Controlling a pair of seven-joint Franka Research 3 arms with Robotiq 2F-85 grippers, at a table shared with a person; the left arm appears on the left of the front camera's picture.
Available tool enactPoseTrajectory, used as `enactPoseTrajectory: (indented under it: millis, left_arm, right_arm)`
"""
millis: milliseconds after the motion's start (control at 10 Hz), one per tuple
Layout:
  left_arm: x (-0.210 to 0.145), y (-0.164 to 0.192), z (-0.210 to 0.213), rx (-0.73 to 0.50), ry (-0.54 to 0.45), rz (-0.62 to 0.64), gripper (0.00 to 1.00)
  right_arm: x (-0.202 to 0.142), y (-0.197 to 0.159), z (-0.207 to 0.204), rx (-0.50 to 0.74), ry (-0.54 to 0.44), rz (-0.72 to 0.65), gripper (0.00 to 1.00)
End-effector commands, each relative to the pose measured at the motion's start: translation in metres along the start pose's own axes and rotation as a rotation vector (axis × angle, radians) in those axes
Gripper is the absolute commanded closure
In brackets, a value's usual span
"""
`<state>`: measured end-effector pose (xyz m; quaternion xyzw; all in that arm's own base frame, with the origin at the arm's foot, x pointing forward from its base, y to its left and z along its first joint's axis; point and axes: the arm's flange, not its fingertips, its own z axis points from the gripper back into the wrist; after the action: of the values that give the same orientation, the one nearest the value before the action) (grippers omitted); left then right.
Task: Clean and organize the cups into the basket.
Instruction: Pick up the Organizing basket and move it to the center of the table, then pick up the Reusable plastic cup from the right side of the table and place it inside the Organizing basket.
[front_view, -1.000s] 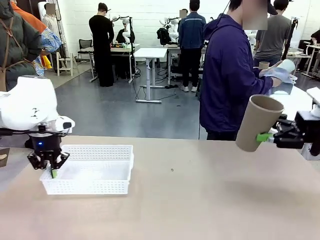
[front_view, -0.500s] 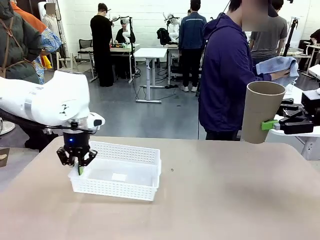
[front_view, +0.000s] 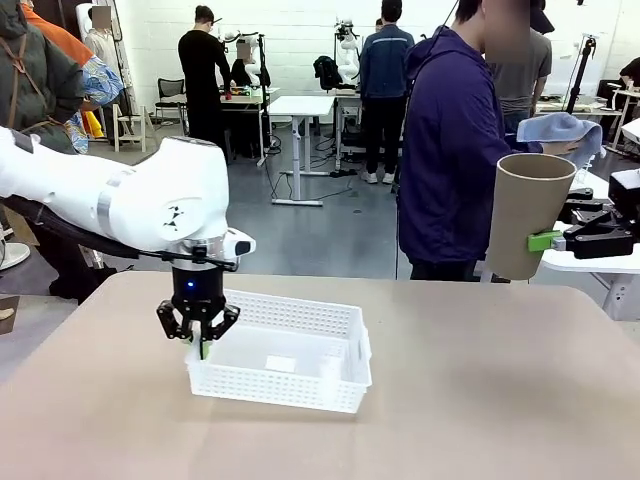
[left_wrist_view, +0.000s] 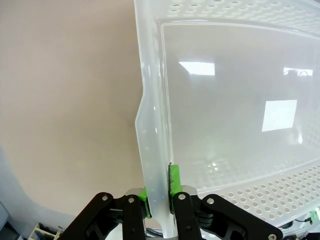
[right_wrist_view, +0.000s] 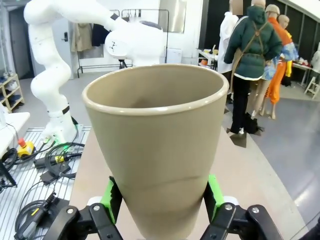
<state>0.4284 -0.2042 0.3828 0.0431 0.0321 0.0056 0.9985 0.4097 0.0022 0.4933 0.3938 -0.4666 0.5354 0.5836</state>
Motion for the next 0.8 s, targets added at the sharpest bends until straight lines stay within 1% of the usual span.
enactPoseTrajectory:
  millis: [0, 300, 500, 600, 700]
  left_arm:
    - [0.004, -0.024, 0.002, -0.007, 0.019, 0.027, 1.00]
    - [0.009, -0.030, -0.004, -0.032, 0.051, 0.040, 1.00]
    - [0.011, -0.022, -0.007, -0.047, 0.064, 0.044, 1.00]
    - [0.006, -0.026, -0.011, -0.014, 0.033, 0.014, 1.00]
    - [0.006, -0.026, -0.011, -0.014, 0.033, 0.014, 1.00]
  right_arm:
    - [0.000, -0.011, 0.001, -0.009, -0.034, -0.041, 1.00]
    - [-0.012, -0.016, -0.002, 0.010, -0.044, -0.059, 1.00]
    - [-0.020, -0.018, -0.002, 0.009, -0.050, -0.068, 1.00]
    - [-0.020, -0.011, -0.004, 0.007, -0.015, -0.054, 1.00]
    - [-0.020, -0.011, -0.004, 0.007, -0.015, -0.054, 1.00]
